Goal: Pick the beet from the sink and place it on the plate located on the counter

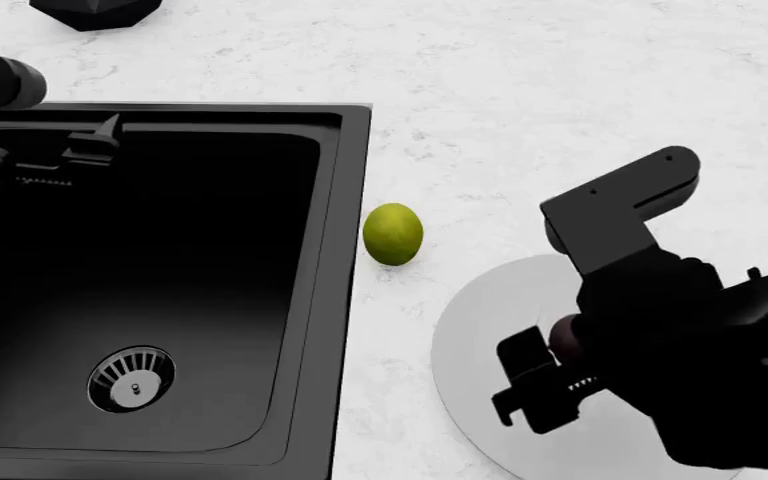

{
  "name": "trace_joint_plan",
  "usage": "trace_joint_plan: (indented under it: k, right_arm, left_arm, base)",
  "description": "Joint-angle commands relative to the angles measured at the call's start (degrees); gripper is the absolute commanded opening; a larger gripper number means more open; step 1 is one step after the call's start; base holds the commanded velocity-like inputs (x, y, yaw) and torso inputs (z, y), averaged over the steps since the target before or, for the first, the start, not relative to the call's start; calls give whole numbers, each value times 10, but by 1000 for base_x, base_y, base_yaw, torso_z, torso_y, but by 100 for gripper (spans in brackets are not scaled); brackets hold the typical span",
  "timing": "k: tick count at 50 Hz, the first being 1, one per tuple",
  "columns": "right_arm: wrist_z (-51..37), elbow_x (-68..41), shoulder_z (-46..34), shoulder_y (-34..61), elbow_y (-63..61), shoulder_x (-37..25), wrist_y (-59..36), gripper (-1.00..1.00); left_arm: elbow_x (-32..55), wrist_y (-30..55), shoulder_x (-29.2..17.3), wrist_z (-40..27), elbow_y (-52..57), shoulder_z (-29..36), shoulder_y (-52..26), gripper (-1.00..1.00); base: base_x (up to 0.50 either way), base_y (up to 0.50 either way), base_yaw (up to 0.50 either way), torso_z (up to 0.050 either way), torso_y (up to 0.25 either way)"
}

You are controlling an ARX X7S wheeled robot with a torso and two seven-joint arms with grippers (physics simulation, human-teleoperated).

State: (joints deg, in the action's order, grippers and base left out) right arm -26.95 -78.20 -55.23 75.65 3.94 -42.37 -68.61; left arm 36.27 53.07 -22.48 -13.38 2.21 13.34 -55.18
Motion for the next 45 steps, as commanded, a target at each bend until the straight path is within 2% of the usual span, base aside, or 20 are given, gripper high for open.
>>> trace_joint_plan:
  k: [1, 39, 40, 45]
  right_arm:
    - [26, 29, -12, -12, 13, 7, 18, -100]
    - [49, 53, -29, -27, 37, 18, 42, -100]
    - [50, 53, -29, -27, 37, 18, 43, 100]
    - [46, 48, -27, -25, 34, 16, 40, 100]
  left_arm:
    - [0, -2, -4, 0, -2, 1, 0, 100]
    - [0, -10, -6, -1, -8, 6, 6, 100]
    - [1, -9, -6, -1, -8, 5, 5, 100]
    - [2, -9, -7, -2, -7, 5, 4, 100]
  base:
    - [0, 0, 0, 0, 0]
    - [0, 0, 0, 0, 0]
    - [0, 0, 0, 0, 0]
    - [0, 0, 0, 0, 0]
